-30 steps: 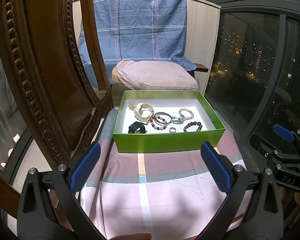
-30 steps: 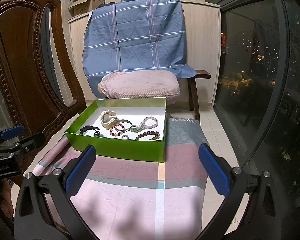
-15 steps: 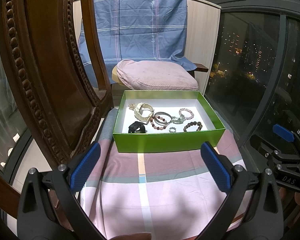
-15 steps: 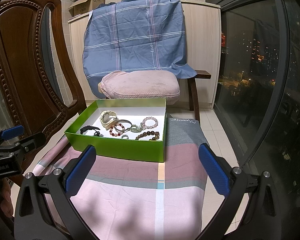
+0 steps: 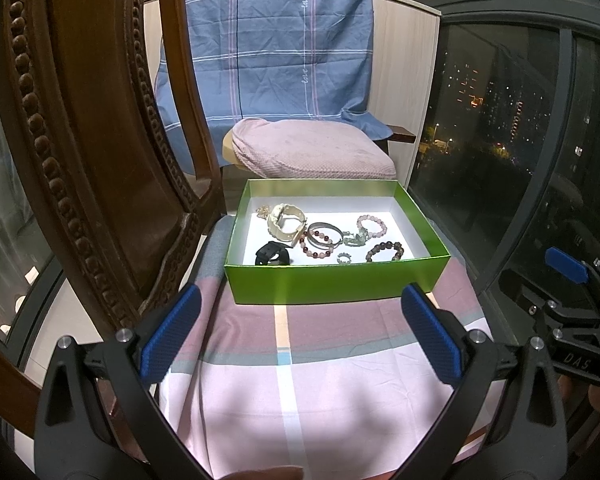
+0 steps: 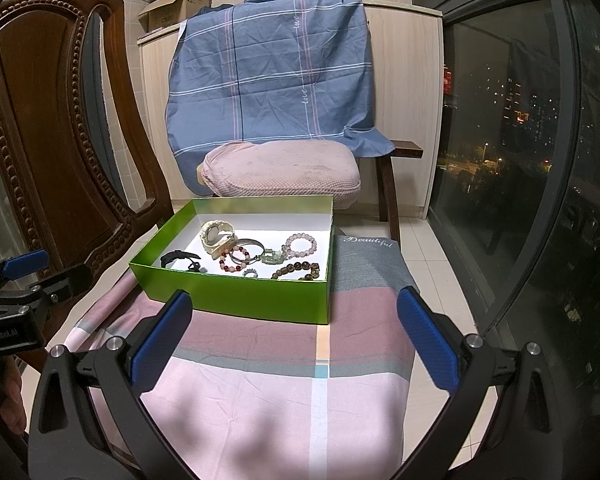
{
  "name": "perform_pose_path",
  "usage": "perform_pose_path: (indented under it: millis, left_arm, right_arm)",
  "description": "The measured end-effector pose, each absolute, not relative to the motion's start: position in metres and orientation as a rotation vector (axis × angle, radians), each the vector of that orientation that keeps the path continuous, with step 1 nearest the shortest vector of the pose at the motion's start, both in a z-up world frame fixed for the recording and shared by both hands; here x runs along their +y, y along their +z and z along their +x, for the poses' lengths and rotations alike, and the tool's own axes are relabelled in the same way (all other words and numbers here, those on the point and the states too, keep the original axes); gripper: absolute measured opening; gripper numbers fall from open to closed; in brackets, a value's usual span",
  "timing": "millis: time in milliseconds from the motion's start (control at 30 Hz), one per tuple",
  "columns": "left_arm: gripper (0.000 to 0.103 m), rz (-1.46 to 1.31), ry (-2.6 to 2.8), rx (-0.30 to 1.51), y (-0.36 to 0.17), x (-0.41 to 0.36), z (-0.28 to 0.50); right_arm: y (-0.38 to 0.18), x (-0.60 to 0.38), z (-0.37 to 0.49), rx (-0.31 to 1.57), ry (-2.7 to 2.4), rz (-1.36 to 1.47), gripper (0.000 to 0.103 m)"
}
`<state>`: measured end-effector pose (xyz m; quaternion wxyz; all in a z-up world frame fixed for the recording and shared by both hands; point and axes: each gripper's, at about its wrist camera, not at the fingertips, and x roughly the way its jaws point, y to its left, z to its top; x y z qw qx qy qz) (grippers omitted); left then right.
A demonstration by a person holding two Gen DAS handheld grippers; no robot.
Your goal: Organize jewelry
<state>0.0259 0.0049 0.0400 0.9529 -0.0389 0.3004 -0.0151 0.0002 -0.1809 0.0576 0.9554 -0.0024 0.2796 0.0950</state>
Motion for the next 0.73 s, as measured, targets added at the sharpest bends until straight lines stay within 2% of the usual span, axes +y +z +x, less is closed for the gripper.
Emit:
perform_pose_path:
  millis: [733]
  left_arm:
    - [0.099, -0.09, -0.025, 0.621, 0.0383, 0.007, 0.029]
  right_arm:
    - [0.0577, -0.183, -0.0004, 0.57, 0.2, -0.004, 0.1]
